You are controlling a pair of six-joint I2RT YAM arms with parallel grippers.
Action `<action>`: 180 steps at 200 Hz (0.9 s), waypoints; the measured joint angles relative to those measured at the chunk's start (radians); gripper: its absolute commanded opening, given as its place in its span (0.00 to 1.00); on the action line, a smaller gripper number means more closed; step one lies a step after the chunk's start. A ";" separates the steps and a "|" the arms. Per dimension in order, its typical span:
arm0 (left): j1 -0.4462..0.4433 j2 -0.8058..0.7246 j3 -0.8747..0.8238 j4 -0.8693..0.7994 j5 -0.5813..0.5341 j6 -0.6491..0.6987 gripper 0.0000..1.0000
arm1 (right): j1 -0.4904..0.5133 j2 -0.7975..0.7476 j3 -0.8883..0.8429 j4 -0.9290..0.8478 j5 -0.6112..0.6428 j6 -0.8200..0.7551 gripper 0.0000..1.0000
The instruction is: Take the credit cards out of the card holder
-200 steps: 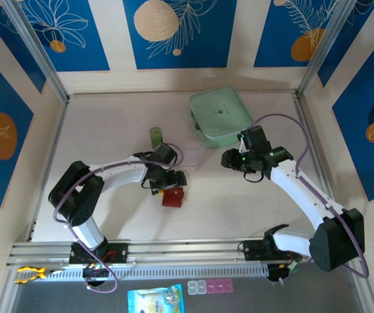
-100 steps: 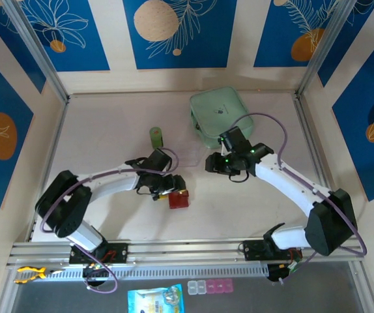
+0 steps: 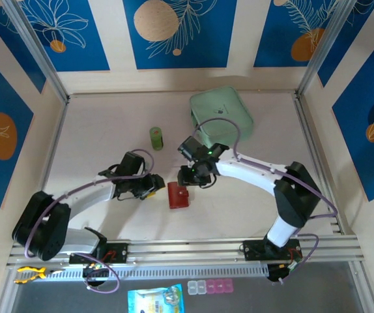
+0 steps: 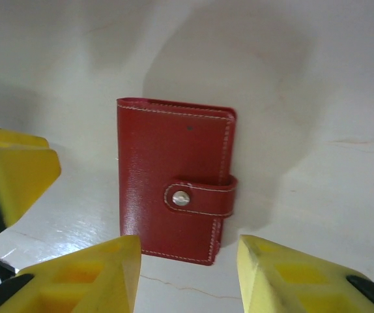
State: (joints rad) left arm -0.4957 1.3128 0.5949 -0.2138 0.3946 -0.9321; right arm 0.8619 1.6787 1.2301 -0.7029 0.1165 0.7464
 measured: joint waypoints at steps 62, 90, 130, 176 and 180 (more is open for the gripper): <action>0.036 -0.046 -0.073 0.070 0.051 0.013 0.22 | 0.065 0.159 0.113 -0.071 0.041 0.025 0.41; 0.036 -0.046 -0.086 0.092 0.061 0.013 0.21 | 0.071 0.205 0.130 -0.093 0.045 0.029 0.40; 0.036 -0.046 -0.091 0.117 0.079 0.013 0.19 | 0.075 0.256 0.156 -0.107 0.045 0.033 0.35; 0.035 -0.046 -0.098 0.145 0.111 -0.001 0.18 | 0.075 0.278 0.165 -0.111 0.044 0.033 0.29; 0.035 -0.046 -0.099 0.150 0.113 -0.003 0.17 | 0.075 0.278 0.165 -0.111 0.044 0.033 0.29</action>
State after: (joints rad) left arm -0.4603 1.2671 0.4957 -0.0643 0.5076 -0.9348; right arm 0.9367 1.9564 1.3952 -0.8139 0.1608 0.7792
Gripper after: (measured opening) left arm 0.179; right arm 0.306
